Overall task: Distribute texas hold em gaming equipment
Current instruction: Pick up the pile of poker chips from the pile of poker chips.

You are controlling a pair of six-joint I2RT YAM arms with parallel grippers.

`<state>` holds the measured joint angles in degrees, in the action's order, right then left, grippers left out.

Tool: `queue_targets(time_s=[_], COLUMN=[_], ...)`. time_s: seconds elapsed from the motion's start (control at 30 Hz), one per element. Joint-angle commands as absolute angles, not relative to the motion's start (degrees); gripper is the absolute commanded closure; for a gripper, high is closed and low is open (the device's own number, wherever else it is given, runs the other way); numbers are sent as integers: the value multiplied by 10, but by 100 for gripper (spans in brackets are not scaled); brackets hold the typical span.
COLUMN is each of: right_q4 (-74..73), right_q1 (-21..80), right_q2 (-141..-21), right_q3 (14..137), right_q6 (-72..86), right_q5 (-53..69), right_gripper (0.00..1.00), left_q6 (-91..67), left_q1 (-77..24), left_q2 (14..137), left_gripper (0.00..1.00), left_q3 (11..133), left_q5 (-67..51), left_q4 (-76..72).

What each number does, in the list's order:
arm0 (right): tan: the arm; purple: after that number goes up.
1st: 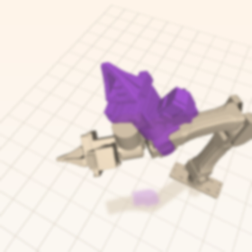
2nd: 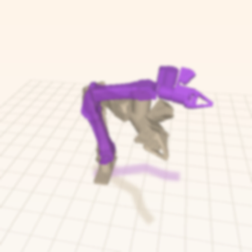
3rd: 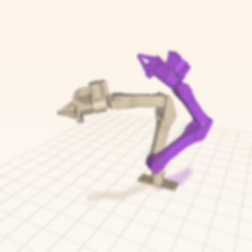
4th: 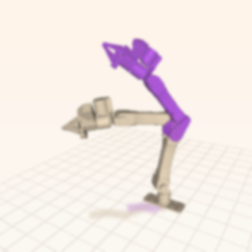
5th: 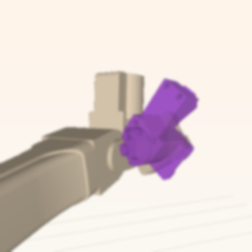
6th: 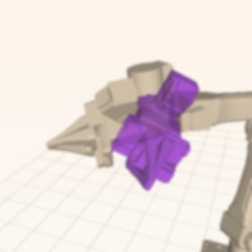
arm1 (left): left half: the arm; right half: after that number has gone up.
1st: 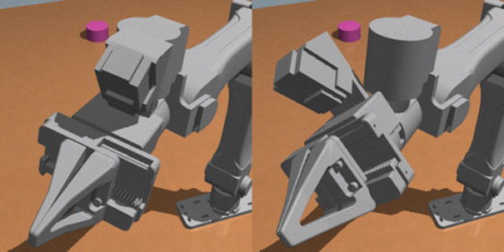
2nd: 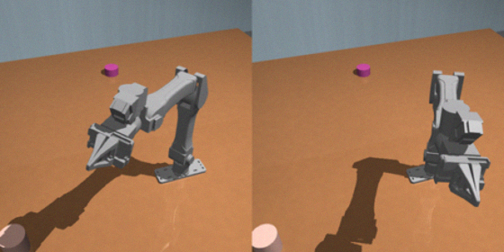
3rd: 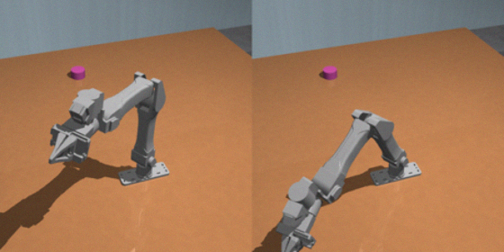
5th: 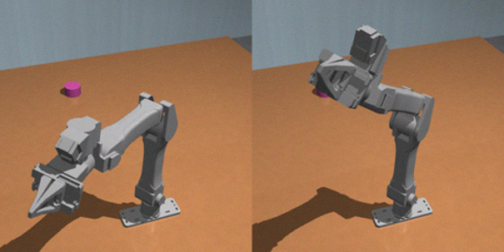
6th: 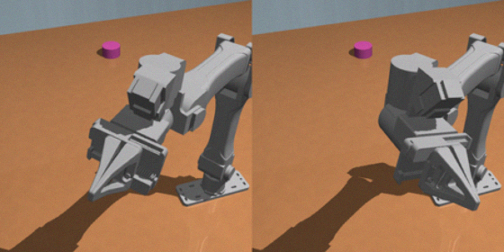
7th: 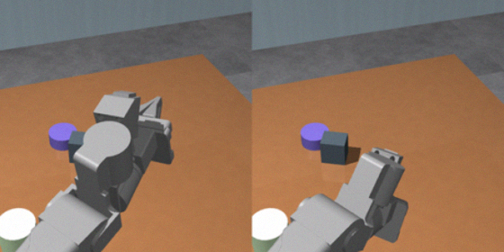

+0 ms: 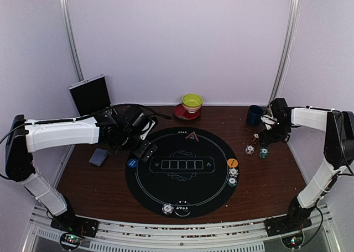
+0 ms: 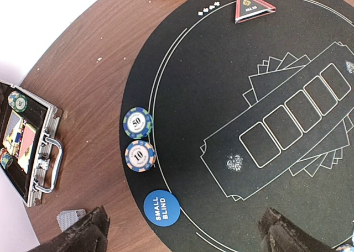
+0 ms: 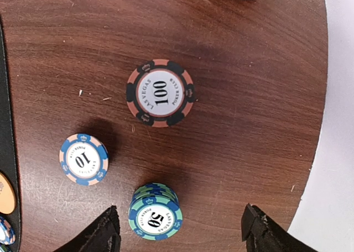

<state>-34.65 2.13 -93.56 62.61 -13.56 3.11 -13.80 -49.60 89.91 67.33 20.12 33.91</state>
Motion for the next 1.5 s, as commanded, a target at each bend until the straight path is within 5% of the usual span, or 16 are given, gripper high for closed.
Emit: queue_targets(time_s=[0.0,1.47], right_q4=[-360,-351], right_q1=[18,19], right_q2=[-953,-987], right_q3=[630,594], right_q6=[-128,-150], right_q5=[51,62], right_gripper=[24,52], left_q6=[-133,-132], left_q1=[-494,-493], left_q2=[886,886], left_gripper=[2,2], left_q3=[673,673], left_q5=[194,197], left_q4=[318,318])
